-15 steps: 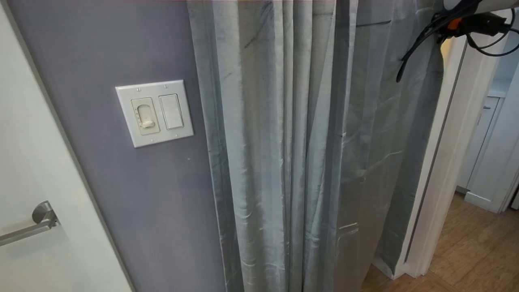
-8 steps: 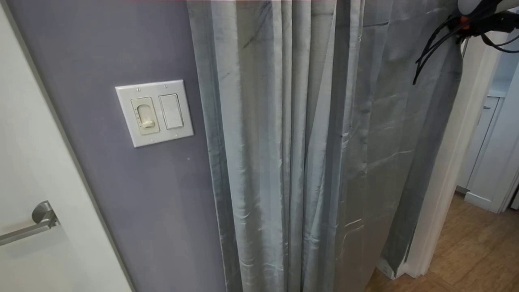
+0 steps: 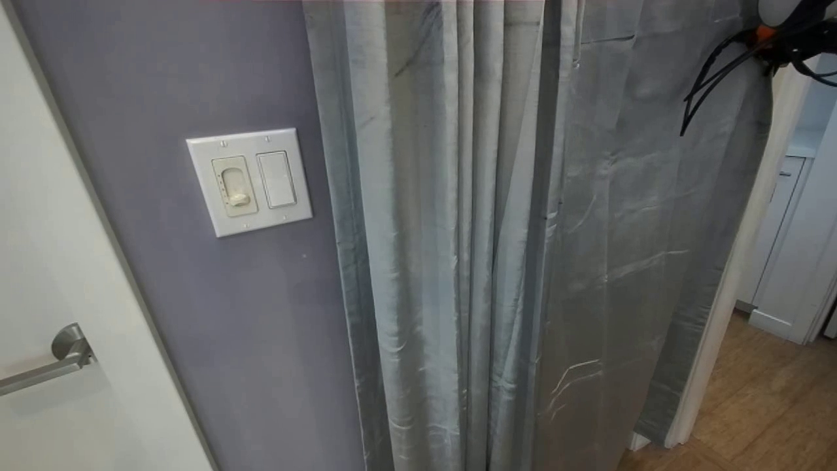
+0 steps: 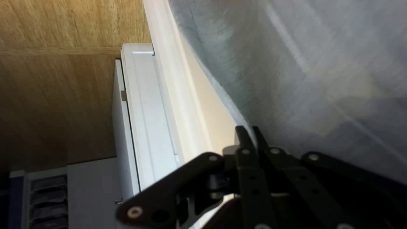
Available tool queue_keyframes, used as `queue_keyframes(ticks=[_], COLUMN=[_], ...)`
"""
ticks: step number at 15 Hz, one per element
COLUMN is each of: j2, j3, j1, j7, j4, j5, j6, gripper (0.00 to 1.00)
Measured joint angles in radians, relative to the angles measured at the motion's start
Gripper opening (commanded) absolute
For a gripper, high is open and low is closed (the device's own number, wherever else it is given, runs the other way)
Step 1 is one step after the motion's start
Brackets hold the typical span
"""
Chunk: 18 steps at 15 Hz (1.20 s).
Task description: Move the curtain to the right
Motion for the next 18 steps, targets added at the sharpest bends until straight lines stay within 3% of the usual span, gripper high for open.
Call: queue_keyframes(ticks=[3, 10, 18], j2=[0.012, 0.043, 0.095], j3=[-0.015, -0.149, -0.199], j1=[-0.002, 0.084, 0.122], j7=[0.054, 0.155, 0.305], j4=[0.02, 0.068, 0.132], j5=[-0.015, -0.014, 0.005], j6=[-0.036, -0.105, -0.176], gripper=[0.01, 0.01, 0.01])
